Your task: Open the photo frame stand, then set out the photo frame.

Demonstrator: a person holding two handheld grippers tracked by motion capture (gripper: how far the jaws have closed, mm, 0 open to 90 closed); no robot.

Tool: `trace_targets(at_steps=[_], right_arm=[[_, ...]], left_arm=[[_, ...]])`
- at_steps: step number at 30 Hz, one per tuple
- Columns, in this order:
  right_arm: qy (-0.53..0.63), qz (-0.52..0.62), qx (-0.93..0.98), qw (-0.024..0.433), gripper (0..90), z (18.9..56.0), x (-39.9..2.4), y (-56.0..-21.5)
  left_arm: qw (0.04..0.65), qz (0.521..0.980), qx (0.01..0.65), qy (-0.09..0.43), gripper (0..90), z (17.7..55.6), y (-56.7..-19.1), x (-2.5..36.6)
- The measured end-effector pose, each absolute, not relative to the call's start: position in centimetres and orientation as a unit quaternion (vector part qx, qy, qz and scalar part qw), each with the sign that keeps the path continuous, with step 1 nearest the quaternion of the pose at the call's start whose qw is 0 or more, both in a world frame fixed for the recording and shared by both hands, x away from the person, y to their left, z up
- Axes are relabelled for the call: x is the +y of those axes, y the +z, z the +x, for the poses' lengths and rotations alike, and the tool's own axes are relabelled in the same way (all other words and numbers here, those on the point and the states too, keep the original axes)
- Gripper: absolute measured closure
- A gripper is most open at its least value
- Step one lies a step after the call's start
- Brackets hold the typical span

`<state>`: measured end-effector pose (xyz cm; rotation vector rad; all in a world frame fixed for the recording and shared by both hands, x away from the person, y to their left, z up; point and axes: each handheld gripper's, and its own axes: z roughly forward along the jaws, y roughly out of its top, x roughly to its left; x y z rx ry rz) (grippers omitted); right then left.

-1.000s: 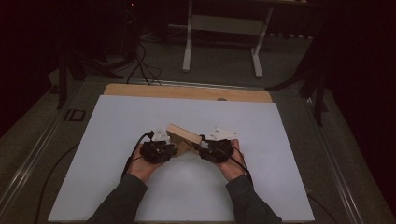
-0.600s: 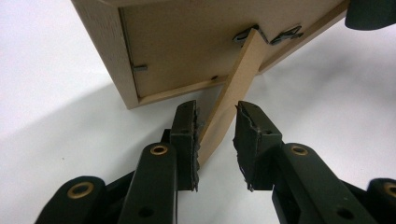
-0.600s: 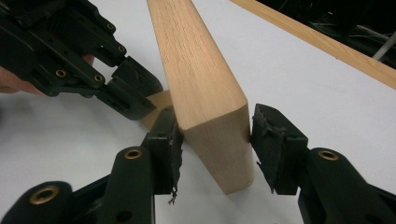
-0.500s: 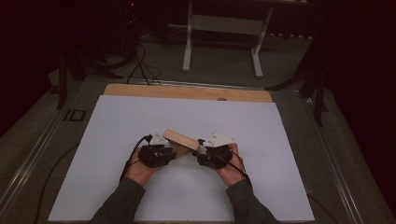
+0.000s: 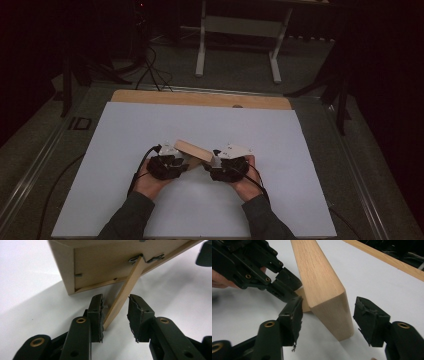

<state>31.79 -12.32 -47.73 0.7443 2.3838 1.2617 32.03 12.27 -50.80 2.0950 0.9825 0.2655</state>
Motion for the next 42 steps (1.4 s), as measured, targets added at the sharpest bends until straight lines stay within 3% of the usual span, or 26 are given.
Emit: trace_targets(at_steps=[42], right_arm=[[0.455,0.254,0.841,0.144,35.6,31.4,-14.1,-47.1]], left_arm=[[0.425,0.808,0.393,0.115,62.0,31.8,-49.4,13.7]])
